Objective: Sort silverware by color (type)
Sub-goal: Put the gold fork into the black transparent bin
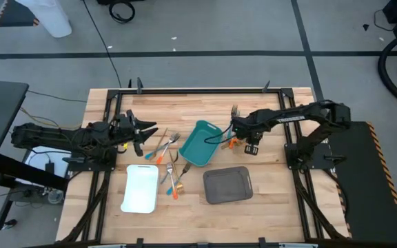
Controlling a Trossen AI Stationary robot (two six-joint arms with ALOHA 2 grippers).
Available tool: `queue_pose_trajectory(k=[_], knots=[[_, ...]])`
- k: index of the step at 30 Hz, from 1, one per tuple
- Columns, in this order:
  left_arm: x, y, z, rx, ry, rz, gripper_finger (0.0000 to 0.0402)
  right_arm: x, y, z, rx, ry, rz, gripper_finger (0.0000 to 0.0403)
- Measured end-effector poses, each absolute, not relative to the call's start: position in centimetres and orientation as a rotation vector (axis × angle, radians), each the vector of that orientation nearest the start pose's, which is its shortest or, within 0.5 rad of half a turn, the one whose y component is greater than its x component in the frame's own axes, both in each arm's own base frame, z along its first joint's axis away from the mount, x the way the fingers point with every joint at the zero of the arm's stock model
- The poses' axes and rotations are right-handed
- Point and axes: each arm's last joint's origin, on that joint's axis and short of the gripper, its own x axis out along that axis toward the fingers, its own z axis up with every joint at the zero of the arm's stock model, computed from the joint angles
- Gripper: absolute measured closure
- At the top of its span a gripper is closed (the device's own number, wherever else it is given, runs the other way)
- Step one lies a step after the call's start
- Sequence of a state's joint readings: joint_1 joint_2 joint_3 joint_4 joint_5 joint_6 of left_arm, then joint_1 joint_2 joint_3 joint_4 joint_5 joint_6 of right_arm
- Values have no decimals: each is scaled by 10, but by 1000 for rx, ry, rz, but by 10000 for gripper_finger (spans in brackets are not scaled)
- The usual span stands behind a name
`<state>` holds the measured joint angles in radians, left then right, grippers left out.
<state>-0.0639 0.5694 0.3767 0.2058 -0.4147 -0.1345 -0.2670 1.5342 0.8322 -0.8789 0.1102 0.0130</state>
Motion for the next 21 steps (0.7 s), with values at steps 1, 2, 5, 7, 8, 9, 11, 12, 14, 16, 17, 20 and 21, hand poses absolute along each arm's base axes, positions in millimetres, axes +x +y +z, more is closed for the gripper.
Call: queue_pose_trajectory(k=[1, 2, 5, 7, 8, 9, 11, 12, 14, 16, 17, 20, 21], knots=[[144, 2, 259, -136, -36, 349, 280, 226, -65, 155, 110, 1612, -275, 338], [144, 2, 259, -136, -36, 350, 280, 225, -65, 153, 86, 1645, -249, 338], [144, 2, 259, -136, -36, 350, 280, 224, -66, 147, 12, 1707, -227, 337], [144, 2, 259, -136, -36, 350, 280, 224, -66, 145, -17, 1722, -204, 337], [144, 2, 259, -136, -36, 350, 280, 224, -66, 145, -32, 1726, -187, 337], [144, 2, 259, -136, -36, 350, 281, 224, -66, 144, -48, 1729, -170, 337], [144, 2, 259, -136, -36, 350, 281, 224, -66, 145, -83, 1733, -148, 337], [144, 2, 259, -136, -35, 350, 281, 223, -66, 146, -97, 1733, -150, 337], [144, 2, 259, -136, -35, 350, 281, 221, -66, 150, -112, 1729, -162, 337], [144, 2, 259, -136, -33, 350, 281, 220, -66, 154, -114, 1720, -167, 335], [144, 2, 259, -136, -33, 350, 281, 219, -66, 156, -116, 1712, -169, 334], [144, 2, 259, -136, -33, 350, 281, 220, -66, 158, -128, 1693, -163, 323], [144, 2, 259, -136, -33, 350, 281, 220, -67, 157, -128, 1689, -164, 317]])
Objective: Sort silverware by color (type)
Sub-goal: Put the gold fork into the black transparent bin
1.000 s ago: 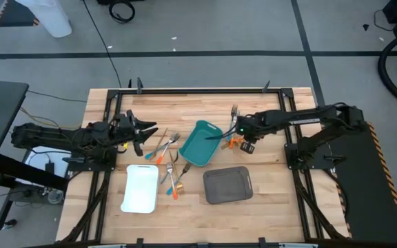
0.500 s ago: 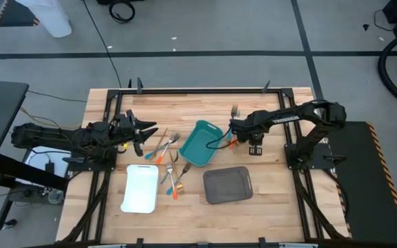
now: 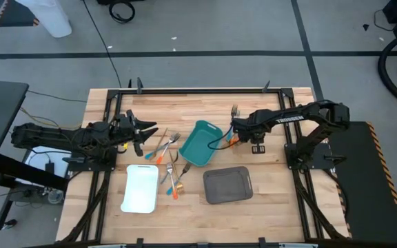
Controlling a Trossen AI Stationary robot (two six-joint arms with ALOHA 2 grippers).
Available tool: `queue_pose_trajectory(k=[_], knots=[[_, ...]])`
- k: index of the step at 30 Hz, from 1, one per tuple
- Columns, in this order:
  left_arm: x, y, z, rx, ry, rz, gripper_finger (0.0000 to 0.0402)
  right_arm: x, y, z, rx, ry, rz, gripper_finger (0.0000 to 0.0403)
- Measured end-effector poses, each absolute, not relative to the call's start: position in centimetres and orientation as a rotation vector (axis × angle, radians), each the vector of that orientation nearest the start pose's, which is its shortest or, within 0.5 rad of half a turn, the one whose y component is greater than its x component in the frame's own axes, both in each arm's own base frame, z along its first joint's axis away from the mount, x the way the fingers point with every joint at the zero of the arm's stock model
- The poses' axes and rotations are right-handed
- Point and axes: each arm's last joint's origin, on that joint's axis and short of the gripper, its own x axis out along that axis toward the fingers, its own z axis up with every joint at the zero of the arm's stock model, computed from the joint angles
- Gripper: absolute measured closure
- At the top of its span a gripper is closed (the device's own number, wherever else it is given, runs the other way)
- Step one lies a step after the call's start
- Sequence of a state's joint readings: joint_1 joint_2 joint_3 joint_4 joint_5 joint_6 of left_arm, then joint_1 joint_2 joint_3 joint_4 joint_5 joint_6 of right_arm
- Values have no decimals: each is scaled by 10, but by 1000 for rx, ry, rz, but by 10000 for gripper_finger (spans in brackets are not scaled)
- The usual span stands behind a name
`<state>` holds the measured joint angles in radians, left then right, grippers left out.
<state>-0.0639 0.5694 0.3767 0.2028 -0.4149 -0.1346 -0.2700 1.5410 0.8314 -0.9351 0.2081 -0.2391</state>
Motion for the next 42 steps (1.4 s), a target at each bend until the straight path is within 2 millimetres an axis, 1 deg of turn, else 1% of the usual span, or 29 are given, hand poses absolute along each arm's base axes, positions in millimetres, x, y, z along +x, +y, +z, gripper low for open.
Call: queue_pose_trajectory(k=[8, 11, 14, 19, 23, 28, 32, 35, 37, 42], knots=[[144, 2, 258, -134, -27, 349, 281, 219, -77, 155, -118, 1668, -177, 254], [144, 2, 256, -134, -9, 350, 281, 214, -78, 147, -93, 1673, -170, 244], [144, 2, 254, -136, 10, 351, 281, 209, -77, 140, -123, 1664, -196, 245], [144, 2, 254, -136, 10, 351, 281, 206, -77, 137, -135, 1619, -179, 258], [144, 2, 254, -136, 10, 351, 281, 206, -80, 139, -81, 1581, -155, 275], [144, 2, 254, -136, 10, 351, 281, 202, -82, 139, 32, 1581, -124, 318], [144, 2, 254, -136, 10, 351, 281, 201, -78, 139, 92, 1600, -158, 357], [144, 2, 254, -136, 10, 351, 281, 202, -75, 139, 143, 1594, -174, 376], [144, 2, 255, -136, 9, 351, 281, 203, -72, 140, 183, 1587, -168, 381], [144, 2, 255, -136, 9, 351, 281, 205, -65, 140, 232, 1581, -172, 378]])
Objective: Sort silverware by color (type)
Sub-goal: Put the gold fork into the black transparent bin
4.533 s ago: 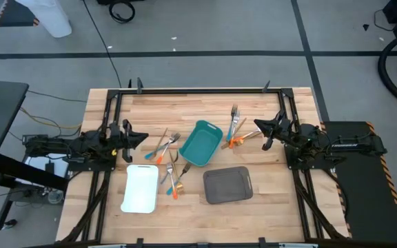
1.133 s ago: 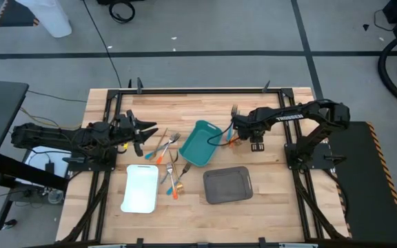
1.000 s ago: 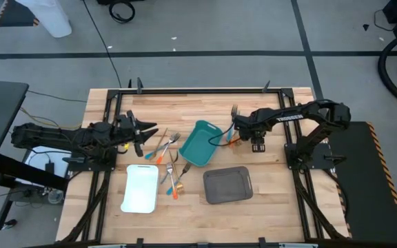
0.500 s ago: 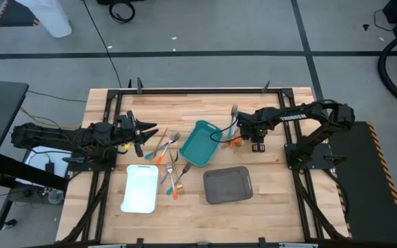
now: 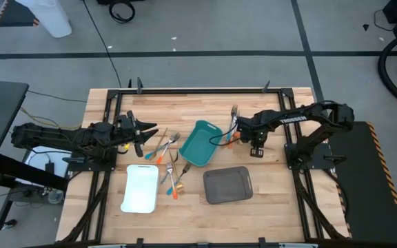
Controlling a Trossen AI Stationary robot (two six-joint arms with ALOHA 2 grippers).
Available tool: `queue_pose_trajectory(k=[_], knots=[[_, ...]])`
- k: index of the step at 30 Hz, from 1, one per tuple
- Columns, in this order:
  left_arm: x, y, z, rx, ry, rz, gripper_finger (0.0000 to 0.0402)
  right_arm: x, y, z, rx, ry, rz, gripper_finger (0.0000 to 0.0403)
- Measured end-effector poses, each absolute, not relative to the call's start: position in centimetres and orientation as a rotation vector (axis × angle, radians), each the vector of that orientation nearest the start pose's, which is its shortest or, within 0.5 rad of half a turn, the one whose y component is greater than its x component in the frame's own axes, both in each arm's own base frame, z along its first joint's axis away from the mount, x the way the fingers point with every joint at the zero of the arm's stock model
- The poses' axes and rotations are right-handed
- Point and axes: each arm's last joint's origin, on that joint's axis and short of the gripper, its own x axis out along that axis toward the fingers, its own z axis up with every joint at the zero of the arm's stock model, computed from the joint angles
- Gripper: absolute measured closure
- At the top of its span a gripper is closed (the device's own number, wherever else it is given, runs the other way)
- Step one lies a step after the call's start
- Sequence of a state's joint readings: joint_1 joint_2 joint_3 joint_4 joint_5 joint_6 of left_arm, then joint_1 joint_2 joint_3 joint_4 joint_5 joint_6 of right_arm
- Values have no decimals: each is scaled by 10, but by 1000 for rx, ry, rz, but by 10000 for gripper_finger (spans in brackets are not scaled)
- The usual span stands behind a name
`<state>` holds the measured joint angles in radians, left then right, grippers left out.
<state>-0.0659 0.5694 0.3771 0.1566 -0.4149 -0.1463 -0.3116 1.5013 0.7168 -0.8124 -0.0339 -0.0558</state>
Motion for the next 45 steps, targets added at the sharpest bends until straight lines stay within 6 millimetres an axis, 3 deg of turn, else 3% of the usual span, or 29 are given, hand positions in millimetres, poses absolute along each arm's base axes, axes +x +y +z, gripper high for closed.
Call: queue_pose_trajectory(k=[8, 17, 23, 29, 35, 39, 45], knots=[[145, 1, 254, -157, 12, 292, 281, 217, -57, 159, 287, 1594, -211, 377], [145, 0, 254, -163, 17, 268, 281, 250, -37, 216, 257, 1505, -291, 377], [144, 0, 253, -193, 75, 276, 281, 266, -12, 261, 307, 1421, -326, 375], [139, 0, 267, -206, 187, 292, 281, 282, 26, 284, 411, 1265, -196, 375], [138, 0, 269, -205, 218, 296, 281, 295, 68, 285, 488, 1176, -41, 374], [138, 0, 270, -214, 211, 296, 281, 305, 91, 269, 518, 1217, 17, 374], [138, 1, 270, -216, 203, 296, 281, 323, 106, 244, 500, 1310, -2, 374]])
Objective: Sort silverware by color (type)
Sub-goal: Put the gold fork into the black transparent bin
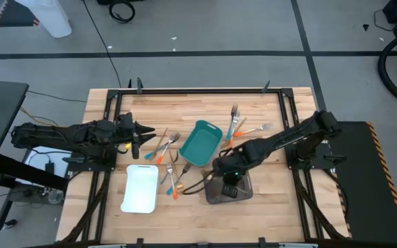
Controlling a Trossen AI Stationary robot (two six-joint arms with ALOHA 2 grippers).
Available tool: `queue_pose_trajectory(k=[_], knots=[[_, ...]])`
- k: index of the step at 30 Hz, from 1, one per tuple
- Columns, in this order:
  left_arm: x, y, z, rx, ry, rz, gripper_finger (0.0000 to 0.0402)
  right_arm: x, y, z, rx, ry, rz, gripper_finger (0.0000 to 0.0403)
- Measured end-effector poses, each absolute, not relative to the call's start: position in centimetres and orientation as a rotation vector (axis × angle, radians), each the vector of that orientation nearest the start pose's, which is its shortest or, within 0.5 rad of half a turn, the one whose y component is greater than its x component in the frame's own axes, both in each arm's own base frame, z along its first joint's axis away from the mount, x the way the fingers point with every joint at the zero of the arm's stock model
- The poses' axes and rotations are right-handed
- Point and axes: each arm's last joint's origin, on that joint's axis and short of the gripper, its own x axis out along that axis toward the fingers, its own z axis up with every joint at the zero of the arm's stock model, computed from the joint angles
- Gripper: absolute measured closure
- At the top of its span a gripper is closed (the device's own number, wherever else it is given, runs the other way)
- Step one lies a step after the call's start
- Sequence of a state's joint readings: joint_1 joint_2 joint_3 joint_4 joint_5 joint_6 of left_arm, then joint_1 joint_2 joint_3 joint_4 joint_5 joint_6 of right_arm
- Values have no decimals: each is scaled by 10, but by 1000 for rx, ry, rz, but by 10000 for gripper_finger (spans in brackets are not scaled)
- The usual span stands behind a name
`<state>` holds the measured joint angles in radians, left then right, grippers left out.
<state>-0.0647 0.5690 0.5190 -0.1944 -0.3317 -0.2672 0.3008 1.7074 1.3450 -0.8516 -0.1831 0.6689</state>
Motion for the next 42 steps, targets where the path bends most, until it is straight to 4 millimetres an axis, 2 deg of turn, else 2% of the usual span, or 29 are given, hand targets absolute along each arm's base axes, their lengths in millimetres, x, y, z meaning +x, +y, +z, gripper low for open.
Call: queue_pose_trajectory(k=[5, 11, 17, 27, 31, 35, 42], knots=[[138, 1, 271, -203, 202, 294, 281, 335, 110, 231, 448, 1437, -57, 374], [138, 1, 271, -200, 202, 298, 281, 344, 113, 226, 407, 1541, -134, 374], [138, 1, 271, -200, 202, 298, 281, 344, 115, 218, 409, 1632, -182, 374], [138, 1, 271, -199, 197, 298, 281, 341, 115, 242, 400, 1649, -187, 374], [138, 1, 271, -198, 198, 298, 281, 342, 115, 247, 461, 1688, -141, 374], [138, 1, 271, -197, 198, 298, 281, 342, 117, 240, 504, 1763, -105, 374], [138, 1, 271, -191, 196, 297, 281, 346, 116, 220, 464, 1858, -103, 374]])
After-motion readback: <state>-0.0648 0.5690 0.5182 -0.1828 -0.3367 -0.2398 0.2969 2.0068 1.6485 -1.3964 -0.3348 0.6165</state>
